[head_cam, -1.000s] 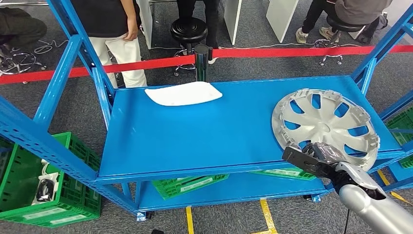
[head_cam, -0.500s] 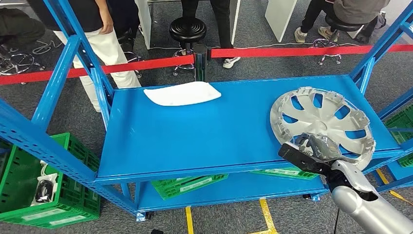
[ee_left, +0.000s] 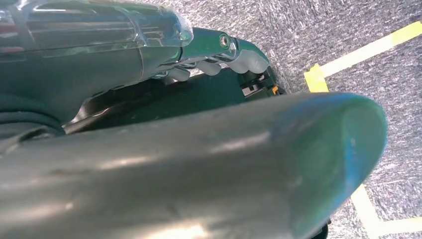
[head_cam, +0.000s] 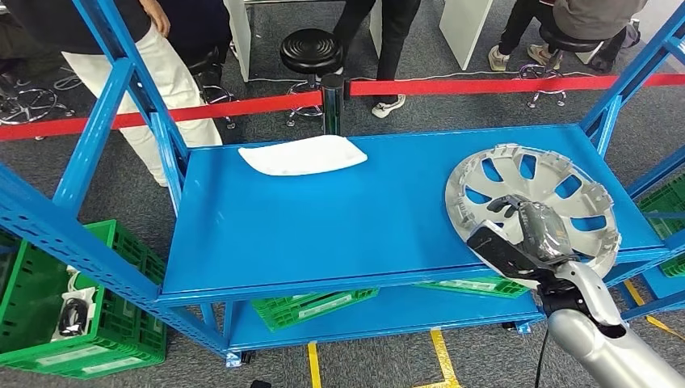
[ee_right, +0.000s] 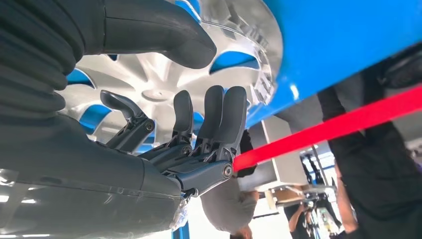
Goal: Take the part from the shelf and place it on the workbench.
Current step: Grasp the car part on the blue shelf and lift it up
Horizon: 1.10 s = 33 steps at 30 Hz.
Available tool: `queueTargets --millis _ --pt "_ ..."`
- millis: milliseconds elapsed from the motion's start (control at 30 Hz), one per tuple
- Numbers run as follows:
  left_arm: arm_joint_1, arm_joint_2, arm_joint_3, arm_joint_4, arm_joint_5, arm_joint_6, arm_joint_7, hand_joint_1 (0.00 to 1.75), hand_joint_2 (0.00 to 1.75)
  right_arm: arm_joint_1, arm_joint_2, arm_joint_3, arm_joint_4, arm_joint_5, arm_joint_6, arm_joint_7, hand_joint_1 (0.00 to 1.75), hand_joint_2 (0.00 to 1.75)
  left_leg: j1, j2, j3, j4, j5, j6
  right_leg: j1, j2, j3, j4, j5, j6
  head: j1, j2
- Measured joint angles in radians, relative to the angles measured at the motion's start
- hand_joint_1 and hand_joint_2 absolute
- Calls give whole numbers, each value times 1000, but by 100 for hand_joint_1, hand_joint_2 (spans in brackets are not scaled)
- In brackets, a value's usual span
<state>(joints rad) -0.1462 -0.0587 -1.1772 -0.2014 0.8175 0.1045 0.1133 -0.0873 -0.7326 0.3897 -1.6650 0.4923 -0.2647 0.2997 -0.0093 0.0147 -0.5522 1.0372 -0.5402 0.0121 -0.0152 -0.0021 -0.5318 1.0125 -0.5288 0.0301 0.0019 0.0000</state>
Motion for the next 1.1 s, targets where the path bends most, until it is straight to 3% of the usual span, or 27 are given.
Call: queueTargets --millis 167,300,400,567,800,933,1100 --pt "0 0 0 0 -3 10 -4 0 0 33 23 -47 -56 -2 -75 -29 175 175 0 -1 0 0 0 0 0 0 0 0 0 0 0 0" --pt "1 1 0 0 -9 12 -8 0 0 64 38 -90 -101 -2 -88 -22 5 175 0 -4 0 0 0 0 0 0 0 0 0 0 0 0" --pt "1 1 0 0 -11 9 -9 0 0 89 39 -116 -117 1 -35 30 0 175 0 -8 0 0 0 0 0 -1 0 0 0 0 0 0" --pt "1 2 0 0 -15 -5 -6 0 0 125 6 -125 -107 -37 168 206 0 175 0 -14 -1 0 0 0 0 -4 0 0 0 0 0 0" --pt "0 3 0 0 -16 -10 -5 0 0 141 -37 -124 -89 -67 229 267 0 175 0 -14 -1 0 0 0 0 -5 0 0 0 0 0 0" --pt "0 3 -1 0 -21 -17 -3 0 0 161 -68 -120 -76 -152 308 359 0 175 0 -15 -1 0 0 0 0 -6 0 -1 -1 0 0 0" --pt "0 3 -1 0 -26 -29 0 0 0 192 -118 -108 -45 -242 345 387 0 175 -1 -16 -1 0 0 0 0 -6 0 0 -1 1 0 0"
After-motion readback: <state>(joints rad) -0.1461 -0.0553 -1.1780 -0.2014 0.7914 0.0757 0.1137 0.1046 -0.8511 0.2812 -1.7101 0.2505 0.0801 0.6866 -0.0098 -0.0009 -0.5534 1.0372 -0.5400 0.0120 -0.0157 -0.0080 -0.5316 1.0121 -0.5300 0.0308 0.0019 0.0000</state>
